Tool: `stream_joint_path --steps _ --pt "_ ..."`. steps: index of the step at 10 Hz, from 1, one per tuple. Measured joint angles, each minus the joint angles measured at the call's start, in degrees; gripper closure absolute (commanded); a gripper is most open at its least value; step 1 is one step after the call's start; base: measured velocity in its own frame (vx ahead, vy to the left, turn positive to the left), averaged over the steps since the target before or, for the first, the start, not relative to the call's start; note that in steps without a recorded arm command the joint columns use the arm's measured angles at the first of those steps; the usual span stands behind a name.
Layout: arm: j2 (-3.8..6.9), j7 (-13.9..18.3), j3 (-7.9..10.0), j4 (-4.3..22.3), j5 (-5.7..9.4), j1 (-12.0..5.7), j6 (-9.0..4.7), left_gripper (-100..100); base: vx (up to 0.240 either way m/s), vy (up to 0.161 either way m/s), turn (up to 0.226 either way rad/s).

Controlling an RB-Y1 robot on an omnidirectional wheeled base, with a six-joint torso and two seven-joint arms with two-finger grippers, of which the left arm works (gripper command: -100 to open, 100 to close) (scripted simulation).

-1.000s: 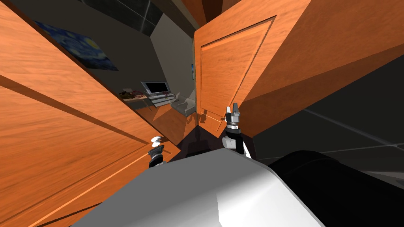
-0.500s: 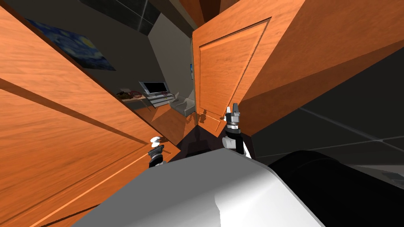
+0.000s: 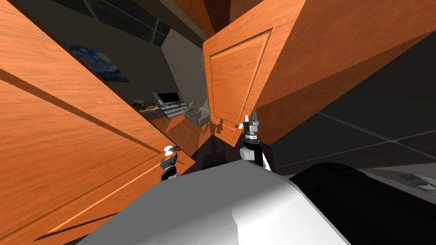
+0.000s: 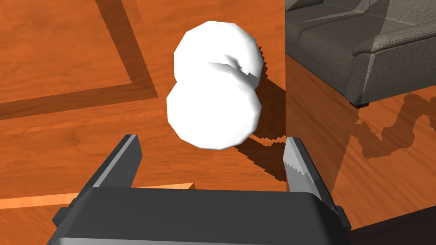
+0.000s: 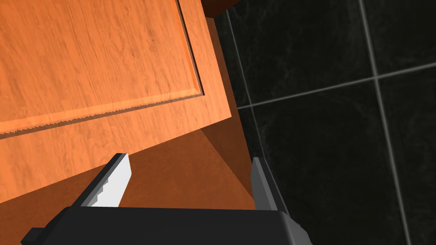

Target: Pull the door open

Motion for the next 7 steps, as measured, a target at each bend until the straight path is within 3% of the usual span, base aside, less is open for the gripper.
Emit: stream_joint_path --steps 5,7 --pt "-1.05 5.4 -0.64 -2.37 1.28 0.83 -0.82 -100 -0.153 -0.08 -0.003" --pt "-1.16 6.56 -0.78 -2.37 1.49 0.81 -1.13 -100 0.014 -0.002 -0.013"
